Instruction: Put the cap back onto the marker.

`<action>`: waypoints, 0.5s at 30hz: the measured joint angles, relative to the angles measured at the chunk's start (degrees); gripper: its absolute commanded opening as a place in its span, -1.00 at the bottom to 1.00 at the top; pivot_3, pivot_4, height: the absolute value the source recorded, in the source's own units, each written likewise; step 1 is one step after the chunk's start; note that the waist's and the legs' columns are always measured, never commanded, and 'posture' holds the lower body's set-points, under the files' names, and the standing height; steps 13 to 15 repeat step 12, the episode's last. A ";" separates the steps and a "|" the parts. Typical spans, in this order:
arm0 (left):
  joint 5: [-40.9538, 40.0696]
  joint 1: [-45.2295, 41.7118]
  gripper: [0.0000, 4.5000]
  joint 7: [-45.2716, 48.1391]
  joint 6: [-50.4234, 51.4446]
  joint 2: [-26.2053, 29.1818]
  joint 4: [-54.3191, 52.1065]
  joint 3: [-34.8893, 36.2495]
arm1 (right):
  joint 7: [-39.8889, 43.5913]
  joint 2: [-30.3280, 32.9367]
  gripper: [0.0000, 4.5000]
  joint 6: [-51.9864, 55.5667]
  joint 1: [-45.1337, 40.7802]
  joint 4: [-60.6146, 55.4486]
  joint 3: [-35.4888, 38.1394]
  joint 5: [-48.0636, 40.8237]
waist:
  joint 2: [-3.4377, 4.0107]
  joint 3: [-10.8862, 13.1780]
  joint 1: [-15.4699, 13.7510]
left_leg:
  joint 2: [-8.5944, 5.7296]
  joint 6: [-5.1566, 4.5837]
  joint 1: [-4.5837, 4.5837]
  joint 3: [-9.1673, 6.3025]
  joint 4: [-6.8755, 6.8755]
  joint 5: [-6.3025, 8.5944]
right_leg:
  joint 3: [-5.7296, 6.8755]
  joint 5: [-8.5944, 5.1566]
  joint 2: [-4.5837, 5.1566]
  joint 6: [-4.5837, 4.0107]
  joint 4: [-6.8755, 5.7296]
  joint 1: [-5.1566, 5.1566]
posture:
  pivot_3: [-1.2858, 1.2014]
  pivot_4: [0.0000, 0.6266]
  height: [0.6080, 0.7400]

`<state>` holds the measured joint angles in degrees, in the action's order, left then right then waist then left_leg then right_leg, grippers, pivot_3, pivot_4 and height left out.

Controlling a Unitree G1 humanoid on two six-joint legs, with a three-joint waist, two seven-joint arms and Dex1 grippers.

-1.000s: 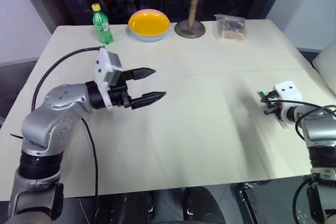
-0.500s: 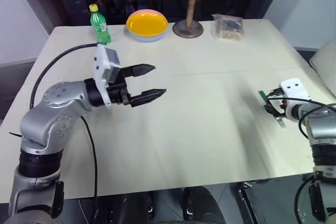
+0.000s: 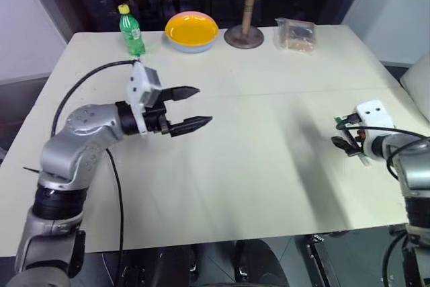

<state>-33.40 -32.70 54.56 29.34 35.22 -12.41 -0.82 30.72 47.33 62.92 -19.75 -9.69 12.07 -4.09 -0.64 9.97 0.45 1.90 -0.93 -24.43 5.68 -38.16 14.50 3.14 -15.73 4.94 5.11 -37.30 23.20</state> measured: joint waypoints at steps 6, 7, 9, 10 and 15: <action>3.96 -1.44 0.74 2.73 -4.20 -1.63 6.57 -2.04 | -0.02 1.59 0.98 7.20 5.62 -12.18 4.40 -1.84 | 0.00 0.00 -0.02 | 0.01 -0.02 -0.02 -0.01 0.03 0.01 | 0.00 0.00 0.01 0.00 0.01 0.04 | 0.03 -0.52 1.00; 4.47 -1.53 0.74 3.06 -4.90 -1.87 7.58 -2.48 | 0.03 2.00 0.98 8.32 6.61 -14.32 4.90 -2.04 | 0.00 0.00 0.02 | 0.01 -0.02 -0.02 -0.01 0.03 0.01 | 0.00 0.00 0.01 0.00 0.01 0.04 | 0.03 -0.52 1.00; 5.42 -1.58 0.74 4.02 -5.89 -2.29 9.00 -2.98 | 0.21 3.29 0.98 10.42 7.86 -17.52 6.07 -2.91 | 0.00 0.00 0.04 | 0.00 -0.04 -0.03 -0.01 0.03 0.02 | 0.00 0.00 0.03 0.00 0.02 0.04 | 0.03 -0.52 1.00; 5.76 -1.60 0.74 4.60 -6.35 -2.62 9.76 -2.99 | 0.37 3.77 0.98 11.79 8.16 -19.25 7.08 -3.25 | 0.00 0.00 0.04 | 0.00 -0.04 -0.02 -0.01 0.03 0.02 | 0.00 0.00 0.04 -0.01 0.03 0.04 | 0.03 -0.52 1.00; 6.31 -1.63 0.74 5.38 -6.80 -3.05 10.62 -3.14 | 0.71 4.64 0.98 13.85 8.43 -21.77 8.49 -4.10 | 0.00 0.00 0.06 | 0.00 -0.04 -0.03 -0.04 0.03 0.03 | 0.00 -0.01 0.04 -0.01 0.03 0.04 | 0.03 -0.52 1.00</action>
